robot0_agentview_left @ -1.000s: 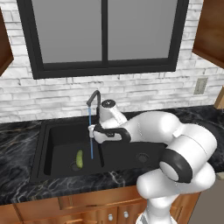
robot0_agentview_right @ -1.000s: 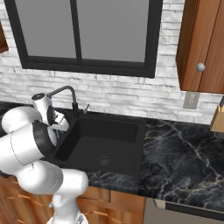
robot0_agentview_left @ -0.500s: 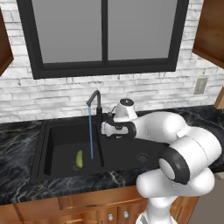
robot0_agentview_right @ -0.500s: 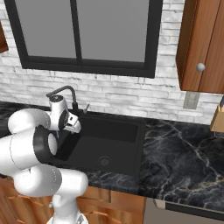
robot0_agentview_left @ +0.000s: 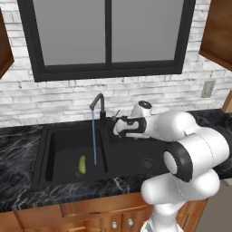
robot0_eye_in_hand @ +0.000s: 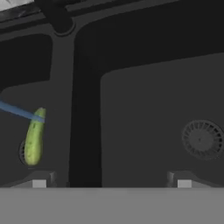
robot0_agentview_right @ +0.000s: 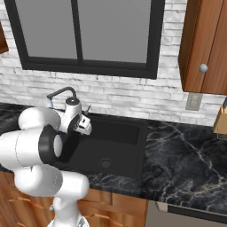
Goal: Turn on the sink faucet. Then move the cucumber from the counter to the sink. Turn off the sink. Move the vegetable from the sink to the pot next to the stove. Finally move the pot to the rear left burner.
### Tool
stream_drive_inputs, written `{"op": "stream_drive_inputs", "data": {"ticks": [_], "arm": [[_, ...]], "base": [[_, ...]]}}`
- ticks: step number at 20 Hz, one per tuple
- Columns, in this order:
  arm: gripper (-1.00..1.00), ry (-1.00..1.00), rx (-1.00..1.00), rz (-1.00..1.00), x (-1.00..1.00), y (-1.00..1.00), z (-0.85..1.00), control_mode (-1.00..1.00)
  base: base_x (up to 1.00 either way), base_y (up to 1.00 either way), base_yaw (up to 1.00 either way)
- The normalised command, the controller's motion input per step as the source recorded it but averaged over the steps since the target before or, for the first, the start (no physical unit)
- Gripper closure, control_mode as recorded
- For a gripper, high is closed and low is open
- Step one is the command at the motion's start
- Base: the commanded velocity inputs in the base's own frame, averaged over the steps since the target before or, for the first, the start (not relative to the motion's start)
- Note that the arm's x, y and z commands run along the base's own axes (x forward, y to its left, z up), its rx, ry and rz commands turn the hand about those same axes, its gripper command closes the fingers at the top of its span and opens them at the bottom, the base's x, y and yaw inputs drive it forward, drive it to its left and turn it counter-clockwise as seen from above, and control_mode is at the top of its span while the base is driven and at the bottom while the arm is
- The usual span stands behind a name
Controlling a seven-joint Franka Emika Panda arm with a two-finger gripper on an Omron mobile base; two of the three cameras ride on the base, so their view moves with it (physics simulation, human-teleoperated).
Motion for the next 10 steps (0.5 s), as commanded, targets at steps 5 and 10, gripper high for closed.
{"op": "stream_drive_inputs", "data": {"ticks": [5, 10], "arm": [[-1.00, -0.16, 0.08, 0.05, 0.50, -0.27, -0.01, -1.00], [-1.00, -0.25, 0.05, 0.06, 0.42, -0.16, 0.00, -1.00]], "base": [[0.00, 0.00, 0.00], [0.00, 0.00, 0.00]]}}
